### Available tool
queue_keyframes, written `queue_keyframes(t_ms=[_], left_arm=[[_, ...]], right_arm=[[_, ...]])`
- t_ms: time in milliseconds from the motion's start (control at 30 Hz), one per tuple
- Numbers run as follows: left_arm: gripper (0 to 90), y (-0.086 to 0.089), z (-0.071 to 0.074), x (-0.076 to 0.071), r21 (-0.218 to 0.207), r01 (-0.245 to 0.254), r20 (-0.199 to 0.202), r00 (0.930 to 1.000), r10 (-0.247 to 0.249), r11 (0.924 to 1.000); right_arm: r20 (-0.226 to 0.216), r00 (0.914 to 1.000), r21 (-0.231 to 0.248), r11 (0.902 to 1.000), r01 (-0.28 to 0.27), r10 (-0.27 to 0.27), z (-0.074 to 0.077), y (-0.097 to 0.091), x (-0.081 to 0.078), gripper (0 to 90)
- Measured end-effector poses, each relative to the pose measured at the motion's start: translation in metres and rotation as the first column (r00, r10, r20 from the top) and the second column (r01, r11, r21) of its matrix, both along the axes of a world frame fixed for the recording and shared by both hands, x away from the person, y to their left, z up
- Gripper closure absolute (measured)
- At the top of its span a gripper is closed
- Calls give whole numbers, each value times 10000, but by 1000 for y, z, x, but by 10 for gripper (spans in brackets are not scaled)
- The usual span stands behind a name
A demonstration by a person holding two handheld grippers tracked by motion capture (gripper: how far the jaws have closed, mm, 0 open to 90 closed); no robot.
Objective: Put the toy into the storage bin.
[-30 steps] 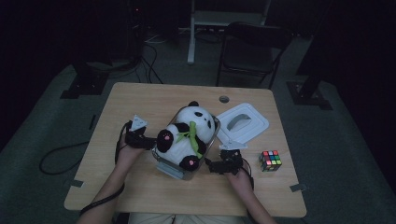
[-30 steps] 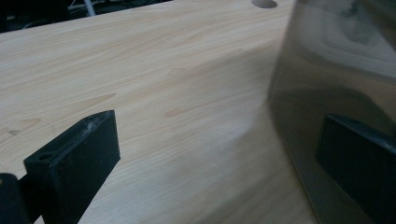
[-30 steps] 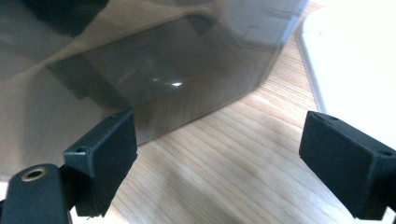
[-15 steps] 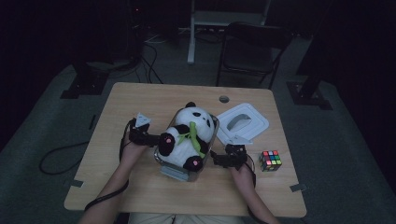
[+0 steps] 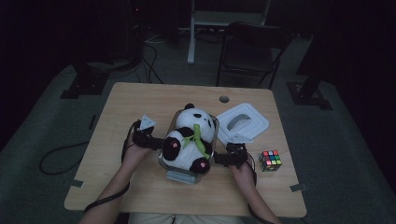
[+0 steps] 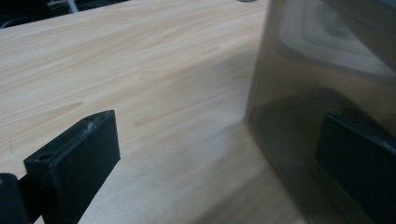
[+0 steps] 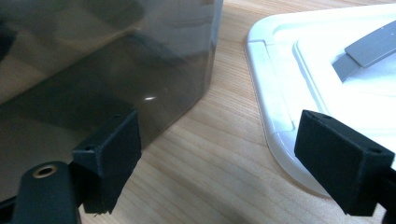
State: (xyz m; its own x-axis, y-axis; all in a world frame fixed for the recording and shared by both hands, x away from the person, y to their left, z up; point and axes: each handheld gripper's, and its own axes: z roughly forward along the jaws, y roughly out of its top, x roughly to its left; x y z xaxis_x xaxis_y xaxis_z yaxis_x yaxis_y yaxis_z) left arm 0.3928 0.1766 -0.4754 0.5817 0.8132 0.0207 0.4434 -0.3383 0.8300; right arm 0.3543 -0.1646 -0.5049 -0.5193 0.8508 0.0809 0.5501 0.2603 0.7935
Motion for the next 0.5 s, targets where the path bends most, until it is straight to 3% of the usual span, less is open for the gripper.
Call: queue_keyframes(t_ms=[300, 500], left_arm=[[8, 0, 2, -19, 63, 108, 27, 9999, -108, 9999], [8, 2, 0, -29, -221, 193, -182, 9996, -197, 9996]], right_arm=[[-134, 9977, 280, 9975, -654, 658, 1, -7, -4, 157], [-129, 9952, 209, 9951, -968, 971, 2, -8, -4, 158]])
